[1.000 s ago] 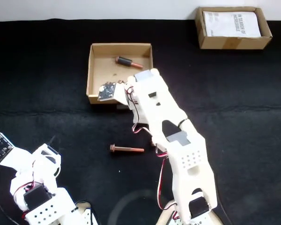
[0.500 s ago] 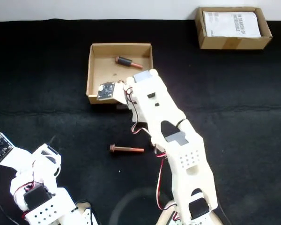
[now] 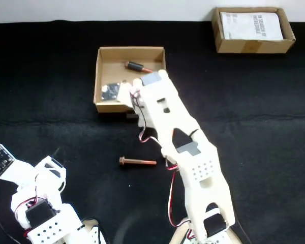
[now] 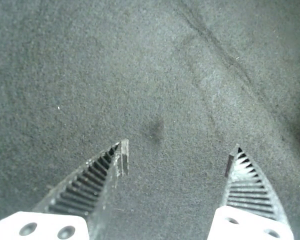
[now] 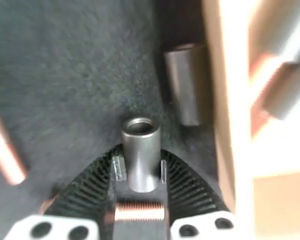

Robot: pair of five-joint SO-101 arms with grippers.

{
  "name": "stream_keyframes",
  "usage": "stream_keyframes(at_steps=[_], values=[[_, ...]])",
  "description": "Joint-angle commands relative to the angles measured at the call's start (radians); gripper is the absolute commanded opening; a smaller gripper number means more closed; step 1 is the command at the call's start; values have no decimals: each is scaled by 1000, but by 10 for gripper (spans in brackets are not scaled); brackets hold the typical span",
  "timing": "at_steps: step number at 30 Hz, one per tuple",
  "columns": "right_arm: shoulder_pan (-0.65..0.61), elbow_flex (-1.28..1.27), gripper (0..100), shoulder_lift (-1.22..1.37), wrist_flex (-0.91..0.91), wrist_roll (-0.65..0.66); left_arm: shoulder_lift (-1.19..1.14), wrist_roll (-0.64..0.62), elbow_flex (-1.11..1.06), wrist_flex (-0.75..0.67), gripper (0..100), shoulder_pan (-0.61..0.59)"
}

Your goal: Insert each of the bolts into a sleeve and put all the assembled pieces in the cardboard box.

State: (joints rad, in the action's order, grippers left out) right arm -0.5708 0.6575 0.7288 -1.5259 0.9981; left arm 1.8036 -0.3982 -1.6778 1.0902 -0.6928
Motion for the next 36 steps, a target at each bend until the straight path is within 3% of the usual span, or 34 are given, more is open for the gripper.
stream_keyframes(at_steps=[1, 4, 8, 13, 16, 22, 29, 36], values=[[-15, 219, 9, -163, -176, -14, 2, 23, -18, 2, 312, 18], [-1, 298, 9, -240, -240, -64, 1, 75, 35, 9, 312, 42], [50, 199, 9, -420, -240, -106, -21, 147, 220, 9, 309, 87], [64, -87, 9, -739, -239, -144, -343, 133, 568, 101, 309, 189], [59, -254, 9, -931, -236, -172, -633, 64, 874, 249, 308, 280], [65, -627, 9, -1210, -197, -242, -1044, -163, 1411, 657, 308, 624], [151, -1101, 9, -1460, 31, -264, -1228, -219, 1425, 671, 299, 886], [248, -1356, 9, -1601, 136, -258, -1426, -299, 1369, 664, 113, 972]])
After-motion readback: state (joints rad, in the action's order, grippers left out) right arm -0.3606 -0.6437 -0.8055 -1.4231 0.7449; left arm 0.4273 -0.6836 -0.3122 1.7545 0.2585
